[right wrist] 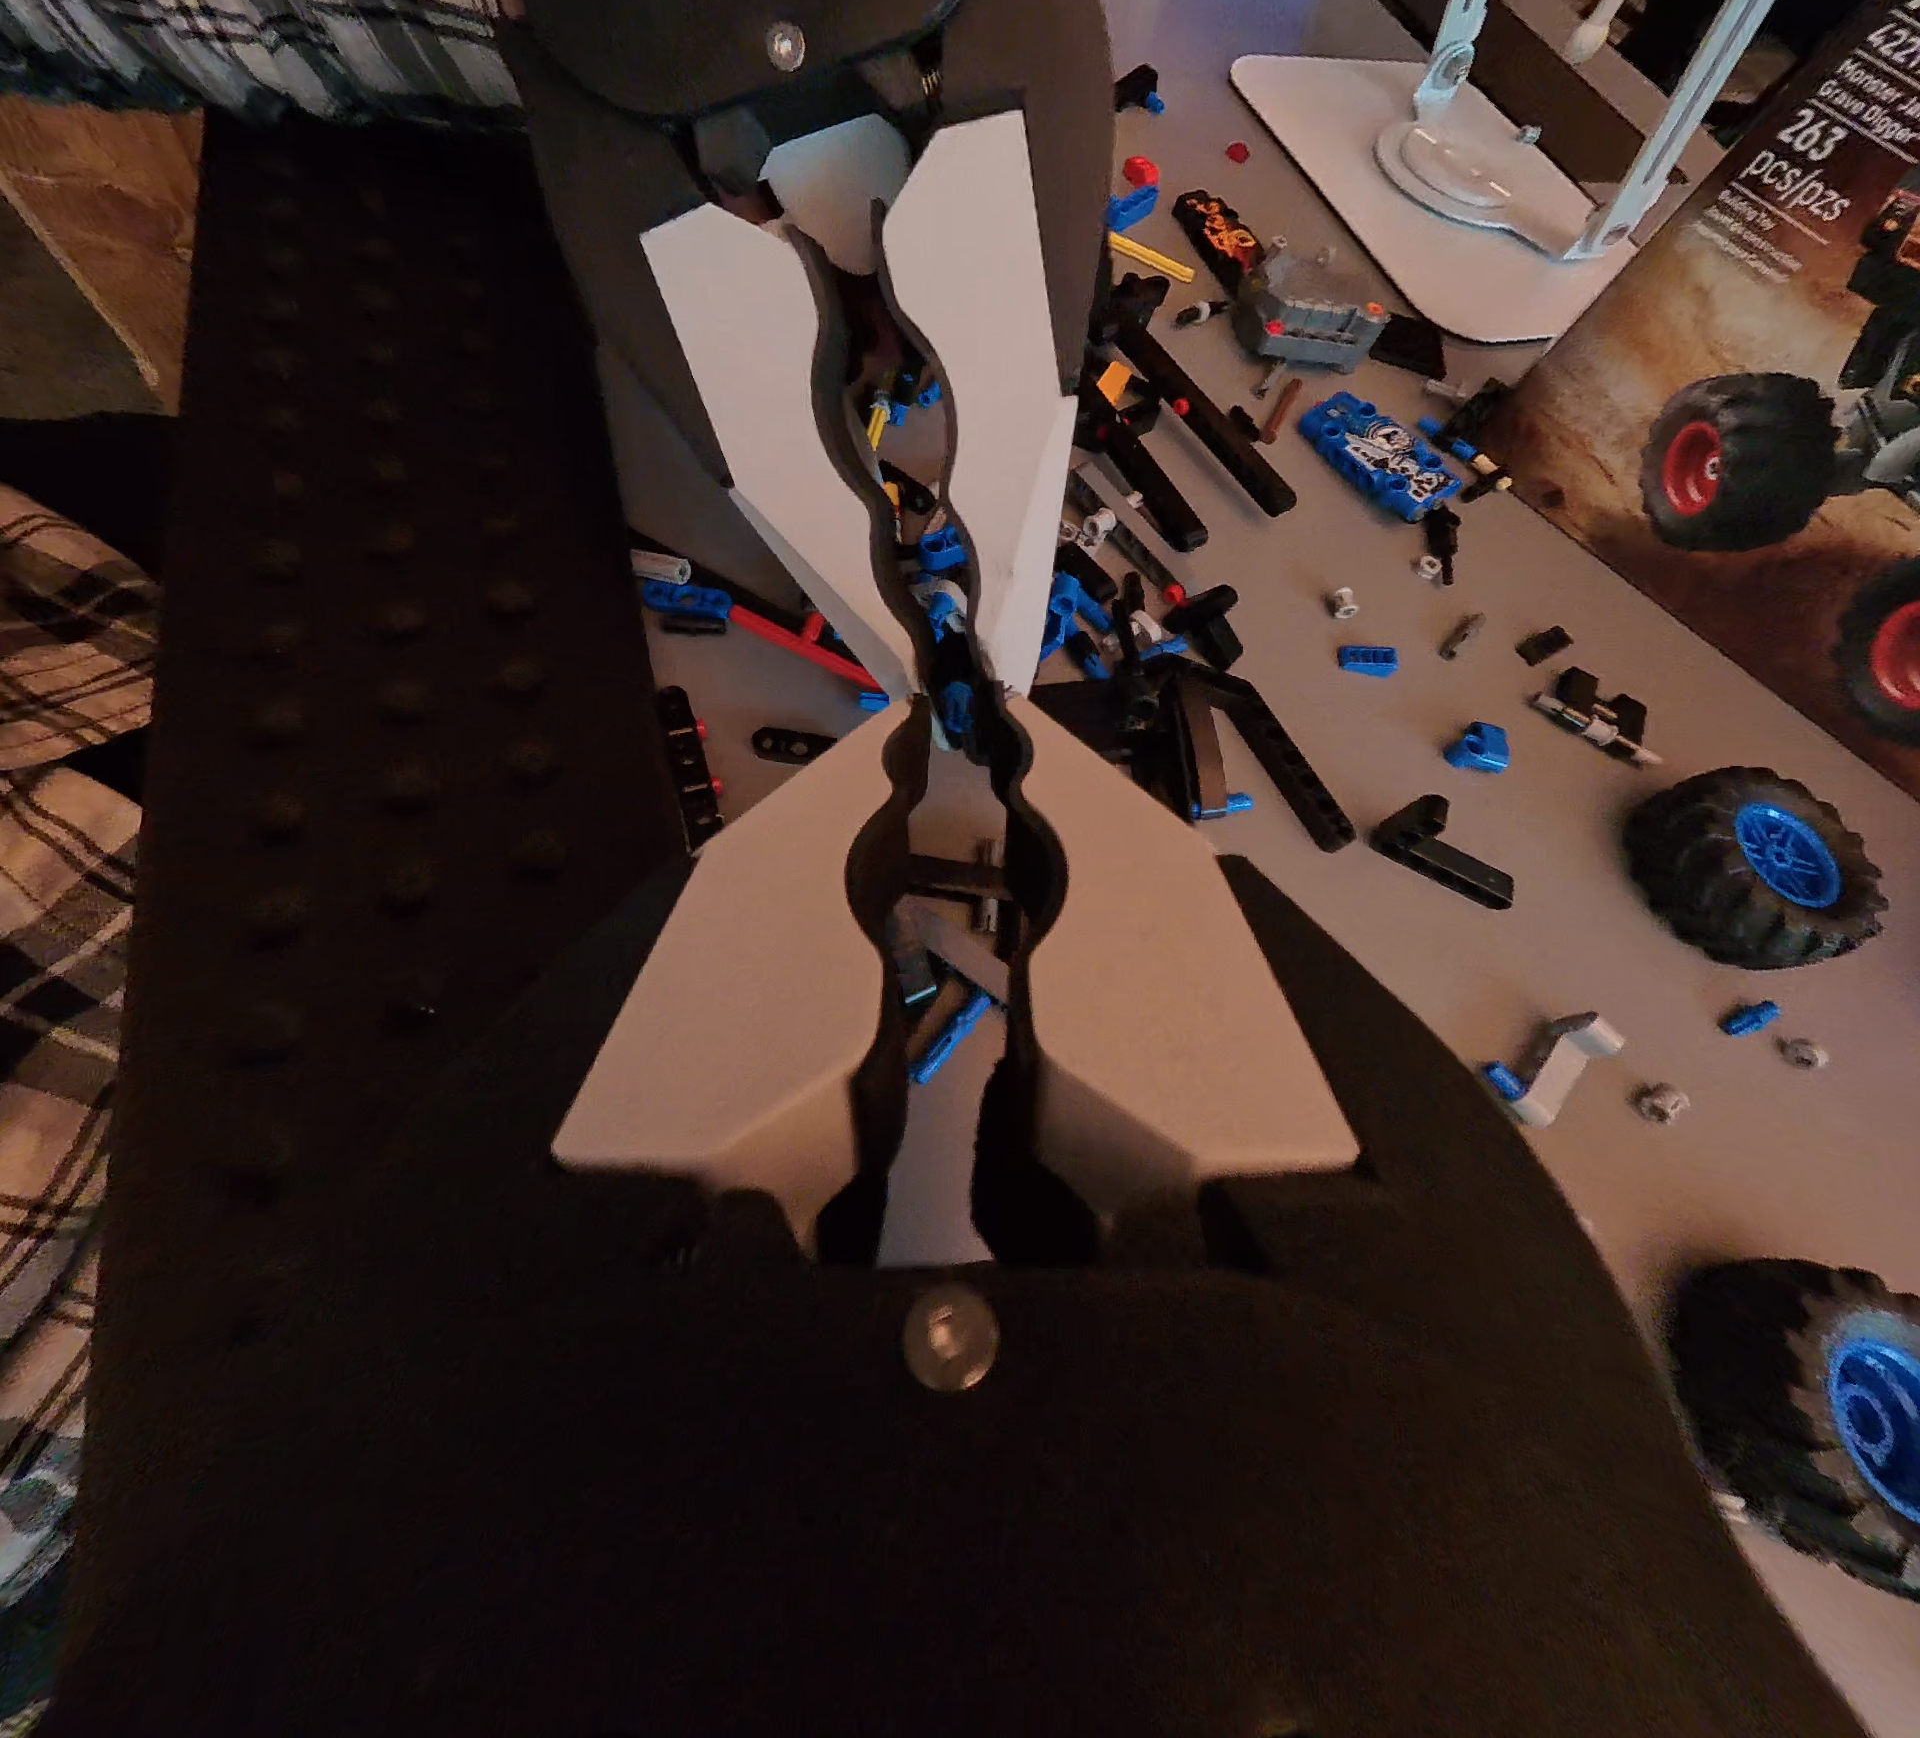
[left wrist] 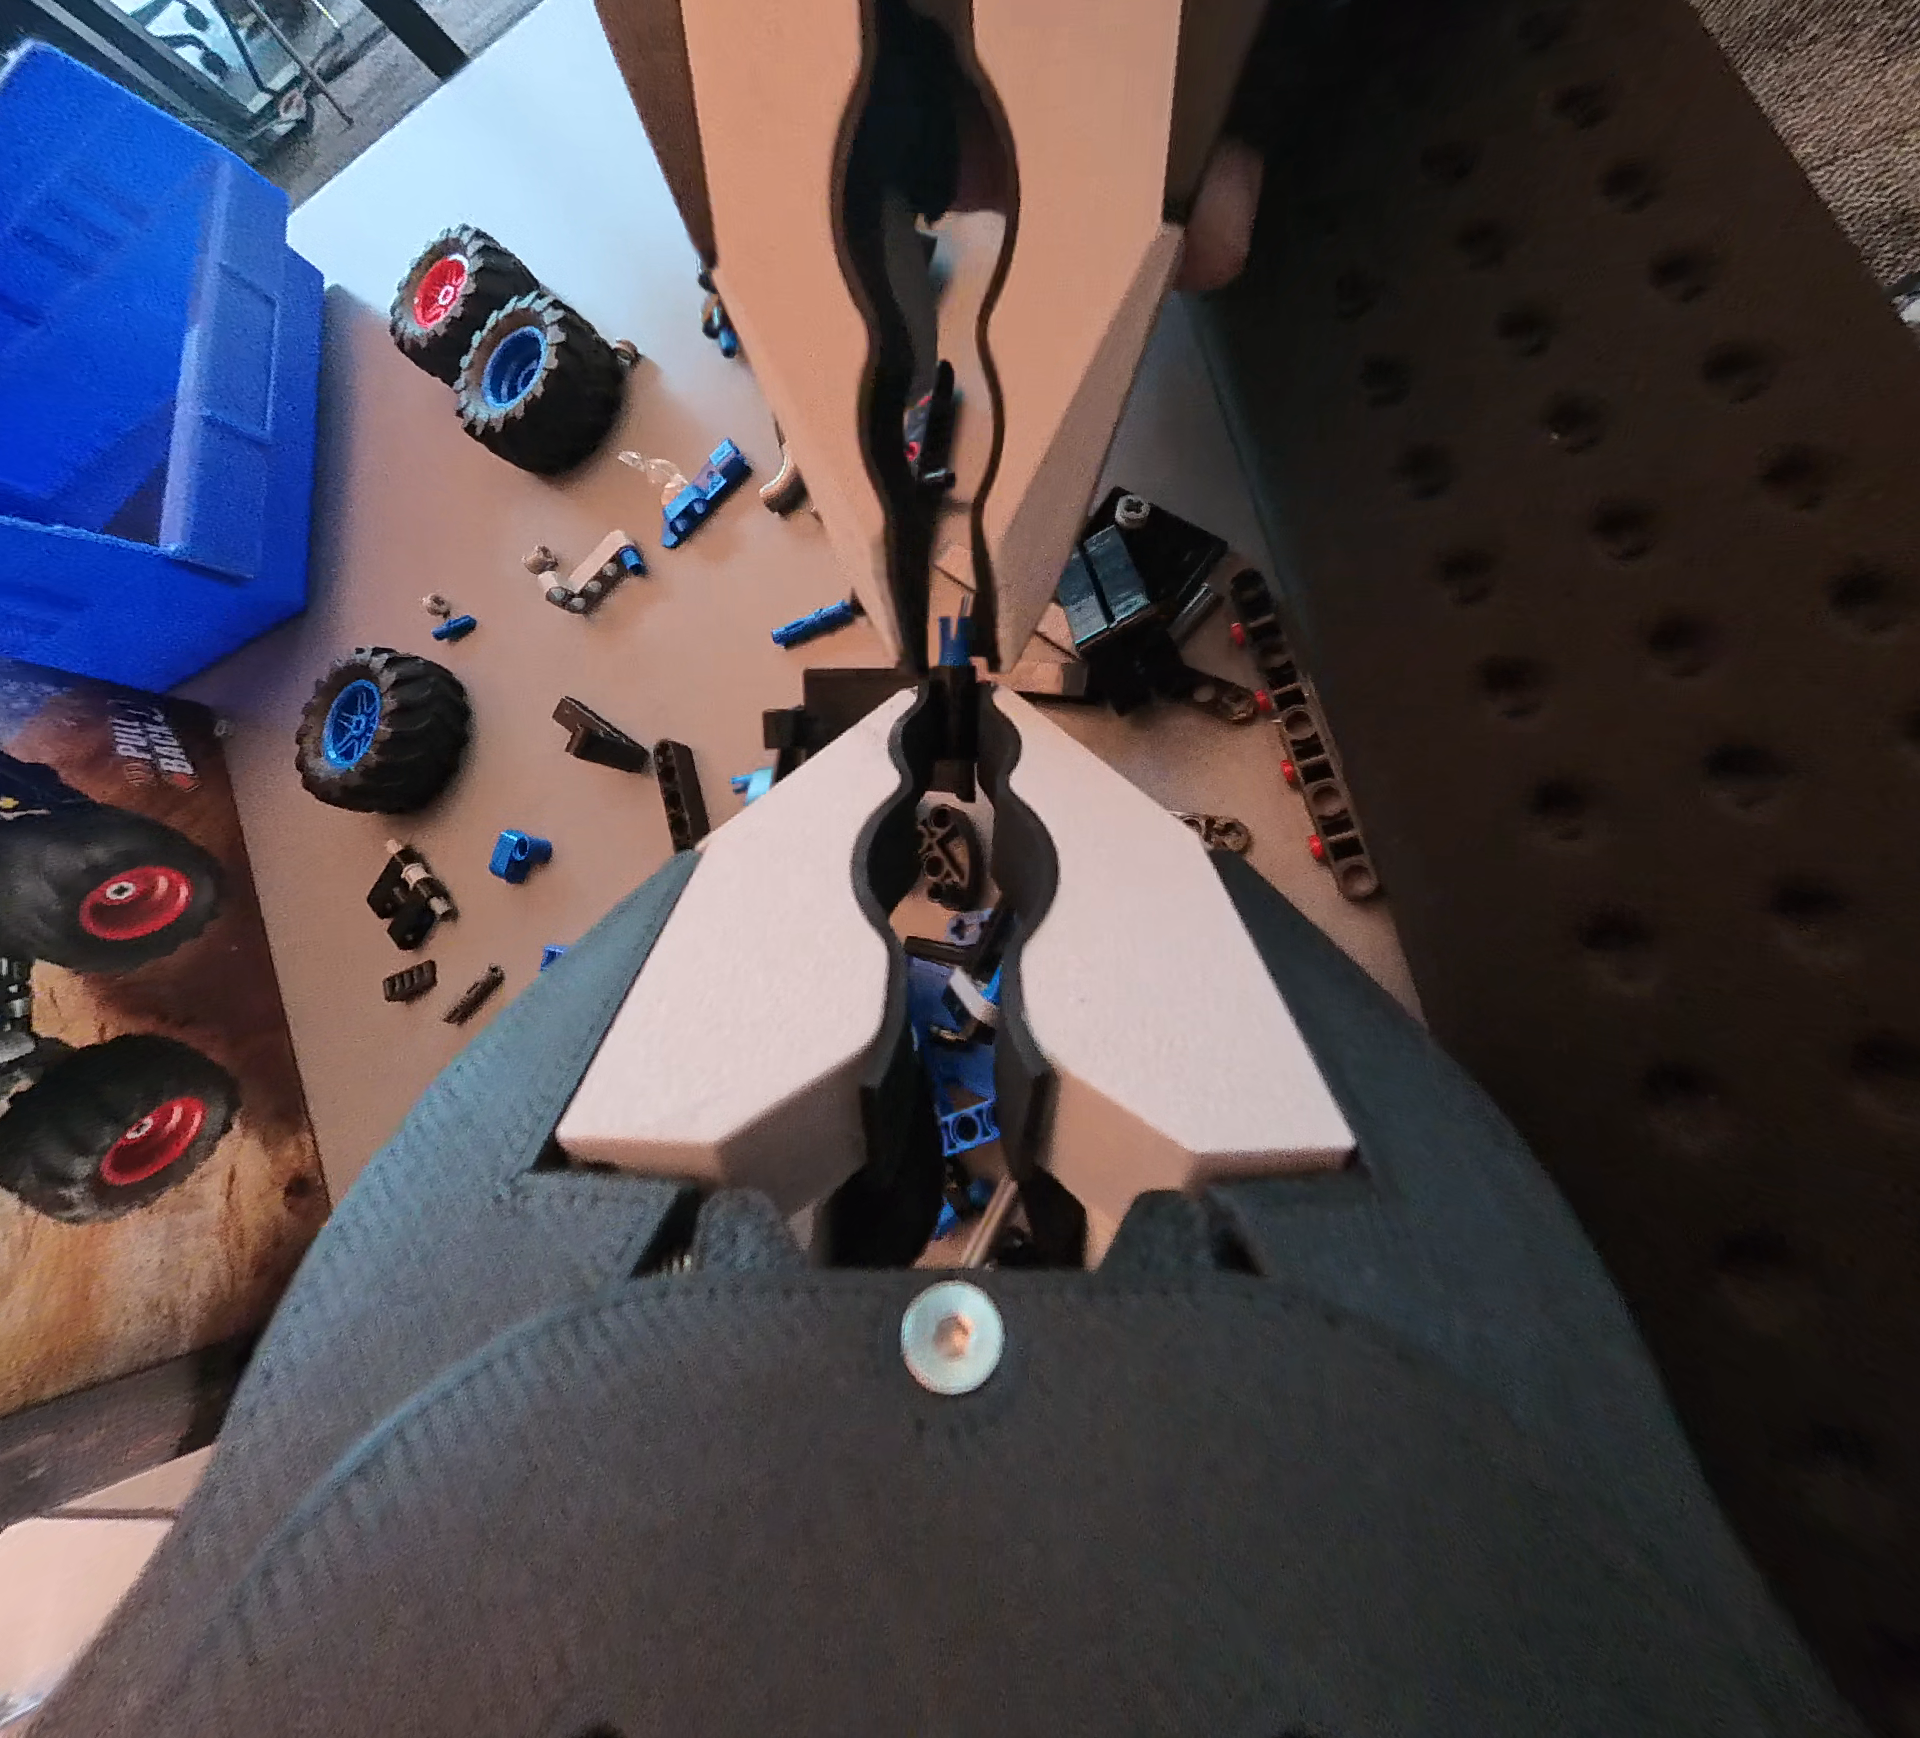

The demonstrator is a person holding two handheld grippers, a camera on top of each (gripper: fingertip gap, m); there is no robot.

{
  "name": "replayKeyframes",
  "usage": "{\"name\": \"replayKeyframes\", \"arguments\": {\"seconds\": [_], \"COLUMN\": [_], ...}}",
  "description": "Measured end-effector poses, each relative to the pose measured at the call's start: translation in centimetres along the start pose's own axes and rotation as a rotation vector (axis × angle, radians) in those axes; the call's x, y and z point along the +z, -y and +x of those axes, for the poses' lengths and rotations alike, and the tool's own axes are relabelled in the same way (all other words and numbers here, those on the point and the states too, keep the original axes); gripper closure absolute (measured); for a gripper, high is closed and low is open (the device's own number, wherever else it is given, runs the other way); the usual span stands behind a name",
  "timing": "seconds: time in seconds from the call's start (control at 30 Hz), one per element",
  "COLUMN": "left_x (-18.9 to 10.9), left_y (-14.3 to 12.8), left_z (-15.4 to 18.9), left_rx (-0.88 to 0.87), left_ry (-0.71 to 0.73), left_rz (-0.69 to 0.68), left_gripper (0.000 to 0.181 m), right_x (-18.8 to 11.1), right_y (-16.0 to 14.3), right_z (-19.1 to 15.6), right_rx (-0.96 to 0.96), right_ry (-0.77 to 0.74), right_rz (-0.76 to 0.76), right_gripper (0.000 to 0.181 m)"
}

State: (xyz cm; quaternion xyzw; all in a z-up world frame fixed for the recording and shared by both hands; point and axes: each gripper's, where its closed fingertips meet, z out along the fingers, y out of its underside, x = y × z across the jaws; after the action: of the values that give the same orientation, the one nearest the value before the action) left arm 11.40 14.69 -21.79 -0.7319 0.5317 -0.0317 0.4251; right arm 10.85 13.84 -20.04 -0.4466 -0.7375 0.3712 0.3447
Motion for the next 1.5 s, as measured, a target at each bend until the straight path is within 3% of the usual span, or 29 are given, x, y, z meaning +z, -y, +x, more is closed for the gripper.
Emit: {"name": "replayKeyframes", "arguments": {"seconds": [0.33, 0.73, 0.8, 0.83, 0.87, 0.93, 1.03, 1.17, 1.5], "left_x": [-0.5, -2.0, -1.5, -1.6, -2.1, -2.2, -0.9, -0.7, -0.9], "left_y": [0.3, 2.5, -1.6, -1.8, -0.5, 1.1, 0.3, 0.6, 0.8], "left_z": [-0.5, -0.6, -1.4, -1.0, -1.3, -1.7, -1.1, -1.1, -1.0], "left_rx": [0.005, 0.065, 0.104, 0.041, 0.015, 0.032, 0.078, 0.095, 0.098], "left_ry": [0.031, 0.079, 0.119, 0.093, 0.104, 0.105, 0.106, 0.123, 0.122], "left_rz": [0.016, 0.092, -0.092, -0.04, 0.029, 0.032, -0.044, -0.059, -0.044], "left_gripper": [0.177, 0.175, 0.175, 0.175, 0.176, 0.176, 0.176, 0.176, 0.176], "right_x": [-0.1, -2.1, -4.7, -6.5, -6.5, -4.4, -2.6, -0.9, -0.5], "right_y": [0.5, 2.7, 4.5, 4.9, 4.0, 2.6, 2.2, 1.6, 1.1], "right_z": [0.2, -0.4, 0.4, 1.4, 1.8, 0.7, 0.4, 0.3, 0.4], "right_rx": [-0.021, 0.049, 0.138, 0.175, 0.151, 0.125, 0.025, -0.044, -0.089], "right_ry": [-0.053, 0.007, 0.019, -0.002, -0.033, 0.0, -0.079, -0.118, -0.149], "right_rz": [0.039, 0.226, 0.402, 0.46, 0.398, 0.286, 0.187, 0.097, 0.044], "right_gripper": [0.181, 0.181, 0.181, 0.181, 0.181, 0.181, 0.169, 0.175, 0.175]}}
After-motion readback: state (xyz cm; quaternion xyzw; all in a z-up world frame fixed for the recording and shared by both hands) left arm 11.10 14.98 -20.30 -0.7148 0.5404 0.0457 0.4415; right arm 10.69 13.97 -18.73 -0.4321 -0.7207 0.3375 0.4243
